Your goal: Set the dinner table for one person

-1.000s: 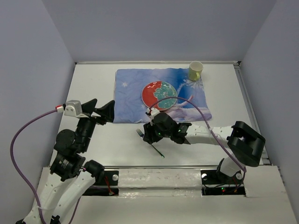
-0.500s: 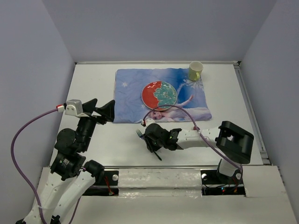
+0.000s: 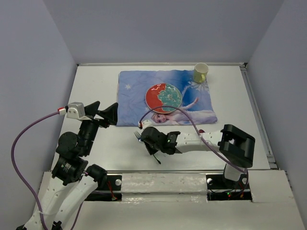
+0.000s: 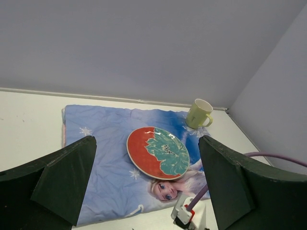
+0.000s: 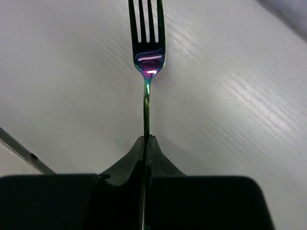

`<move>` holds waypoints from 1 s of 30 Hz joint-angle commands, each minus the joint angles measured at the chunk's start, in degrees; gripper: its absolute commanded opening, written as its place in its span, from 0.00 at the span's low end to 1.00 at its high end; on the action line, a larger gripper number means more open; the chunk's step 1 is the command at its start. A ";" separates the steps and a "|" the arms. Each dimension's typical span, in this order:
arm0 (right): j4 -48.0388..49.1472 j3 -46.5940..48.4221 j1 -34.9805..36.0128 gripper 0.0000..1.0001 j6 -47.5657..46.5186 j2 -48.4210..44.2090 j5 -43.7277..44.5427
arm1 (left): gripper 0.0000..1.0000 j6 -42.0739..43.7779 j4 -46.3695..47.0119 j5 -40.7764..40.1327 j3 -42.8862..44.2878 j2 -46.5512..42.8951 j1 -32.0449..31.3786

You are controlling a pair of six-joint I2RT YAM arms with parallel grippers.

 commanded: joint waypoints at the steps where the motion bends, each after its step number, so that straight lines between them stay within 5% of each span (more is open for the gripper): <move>1: 2.94 7.64 0.37 0.00 -3.14 -4.25 6.82 | 0.99 1.02 2.37 0.33 -0.02 -0.69 0.38; 10: 3.38 21.19 -5.77 0.00 -7.80 -0.91 14.04 | 0.99 1.72 2.02 -2.66 0.16 -2.97 1.09; 16: 6.63 24.01 -13.68 0.00 -5.79 -0.21 9.21 | 0.99 1.28 2.02 -1.08 0.33 -2.97 1.70; 30: 1.63 48.96 -19.05 0.00 3.26 26.32 12.19 | 0.99 0.84 2.46 0.41 0.25 -3.41 2.49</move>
